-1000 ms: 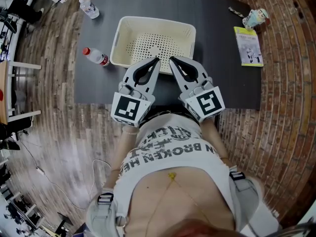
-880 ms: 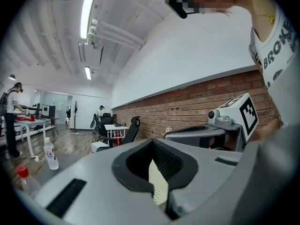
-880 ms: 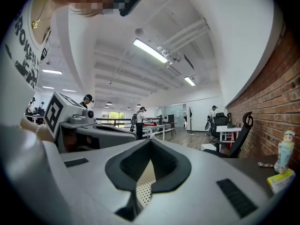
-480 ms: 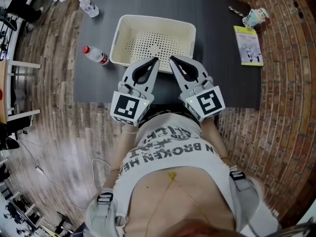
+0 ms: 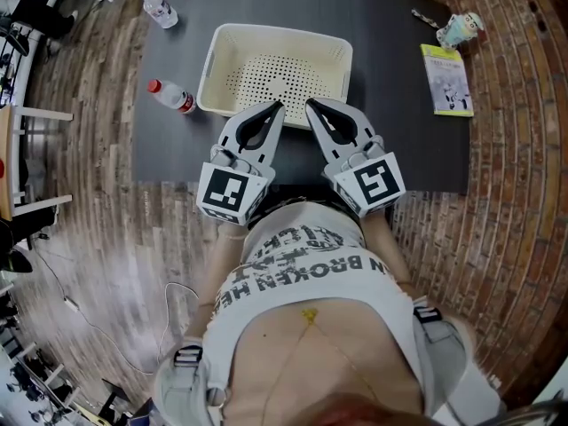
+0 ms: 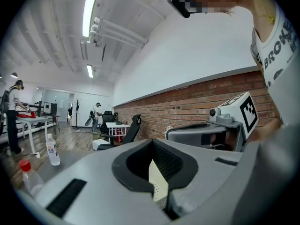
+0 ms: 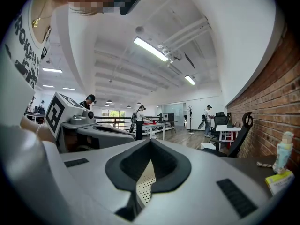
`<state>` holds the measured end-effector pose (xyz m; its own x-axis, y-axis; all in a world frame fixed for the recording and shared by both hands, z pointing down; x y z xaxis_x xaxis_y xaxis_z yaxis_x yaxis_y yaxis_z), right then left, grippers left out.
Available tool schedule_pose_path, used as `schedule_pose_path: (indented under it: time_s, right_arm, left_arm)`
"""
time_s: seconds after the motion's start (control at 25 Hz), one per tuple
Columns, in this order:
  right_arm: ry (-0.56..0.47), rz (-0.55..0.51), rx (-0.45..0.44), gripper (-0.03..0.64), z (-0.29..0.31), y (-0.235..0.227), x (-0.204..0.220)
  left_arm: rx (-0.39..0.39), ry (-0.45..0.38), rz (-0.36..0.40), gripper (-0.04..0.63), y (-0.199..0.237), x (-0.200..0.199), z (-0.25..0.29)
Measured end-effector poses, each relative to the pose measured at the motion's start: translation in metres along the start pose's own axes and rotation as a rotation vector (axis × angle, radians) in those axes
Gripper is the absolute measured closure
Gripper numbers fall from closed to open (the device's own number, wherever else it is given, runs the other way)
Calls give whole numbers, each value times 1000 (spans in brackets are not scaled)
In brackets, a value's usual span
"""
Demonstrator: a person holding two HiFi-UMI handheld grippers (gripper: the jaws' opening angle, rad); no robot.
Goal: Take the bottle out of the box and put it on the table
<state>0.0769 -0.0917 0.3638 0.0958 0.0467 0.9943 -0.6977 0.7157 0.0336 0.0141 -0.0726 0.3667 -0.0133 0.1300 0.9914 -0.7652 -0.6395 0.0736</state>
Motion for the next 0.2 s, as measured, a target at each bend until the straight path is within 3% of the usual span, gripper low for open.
schedule_pose_path:
  time_s: [0.2]
  right_arm:
    - [-2, -2, 1, 609, -3, 0, 1]
  left_arm:
    - [-1, 14, 0, 589, -1, 6, -2]
Point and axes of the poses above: the fingertips, and each gripper's own axes: z forward along the fingers, y to its left, x out of its underside, the point moved 2 cm from there along -z, backward along the fingers, and after that the axes turned 14 degrees about x, right-handed, at the moved point
